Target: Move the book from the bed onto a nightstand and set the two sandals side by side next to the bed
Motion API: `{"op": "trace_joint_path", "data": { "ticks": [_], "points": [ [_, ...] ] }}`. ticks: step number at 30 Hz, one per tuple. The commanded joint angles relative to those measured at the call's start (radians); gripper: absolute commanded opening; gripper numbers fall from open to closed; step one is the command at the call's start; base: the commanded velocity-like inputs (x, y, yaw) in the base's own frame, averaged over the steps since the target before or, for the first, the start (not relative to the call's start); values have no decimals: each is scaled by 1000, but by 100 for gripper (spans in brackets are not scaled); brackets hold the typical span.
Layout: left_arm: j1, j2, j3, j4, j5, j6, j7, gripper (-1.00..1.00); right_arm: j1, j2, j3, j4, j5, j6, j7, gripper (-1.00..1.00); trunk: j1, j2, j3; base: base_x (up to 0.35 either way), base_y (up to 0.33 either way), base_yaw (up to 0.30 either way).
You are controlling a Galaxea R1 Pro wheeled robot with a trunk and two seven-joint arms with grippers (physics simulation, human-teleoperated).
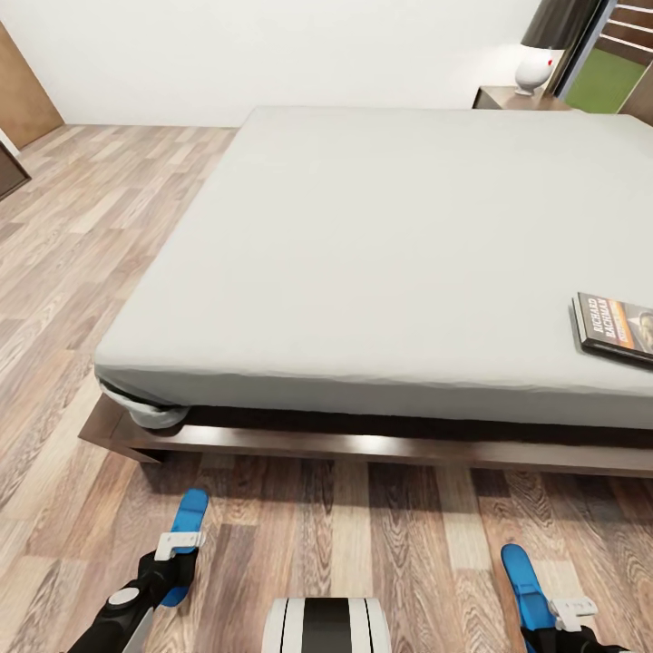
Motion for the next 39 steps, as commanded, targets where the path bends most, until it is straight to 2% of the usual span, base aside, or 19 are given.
{"op": "trace_joint_path", "data": {
  "ticks": [1,5,18,23,28,36,39],
  "points": [
    [0,1,-3,-2,10,5,0,-100,0,-1,8,1,-10,-4,3,-100,0,0,-1,0,0,0],
    [0,1,-3,-2,10,5,0,-100,0,-1,8,1,-10,-4,3,-100,0,0,-1,0,0,0],
    [0,-1,-3,-1,10,5,0,-100,0,-1,8,1,-10,-4,3,-100,6,-3,-51,0,0,0],
    [0,-1,-3,-2,10,-6,0,-100,0,-1,8,1,-10,-4,3,-100,6,-3,-51,0,0,0],
    [1,-1,-3,0,11,-54,0,-100,-1,-1,8,1,-10,-4,3,-100,6,-3,-51,0,0,0],
    [1,-1,-3,0,10,-59,0,-100,0,-1,8,1,-10,-4,3,-100,6,-3,-51,0,0,0],
    [1,-1,-3,0,10,-59,0,-100,-1,-1,8,1,-10,-4,3,-100,7,-4,-62,0,0,0]
  ]
}}
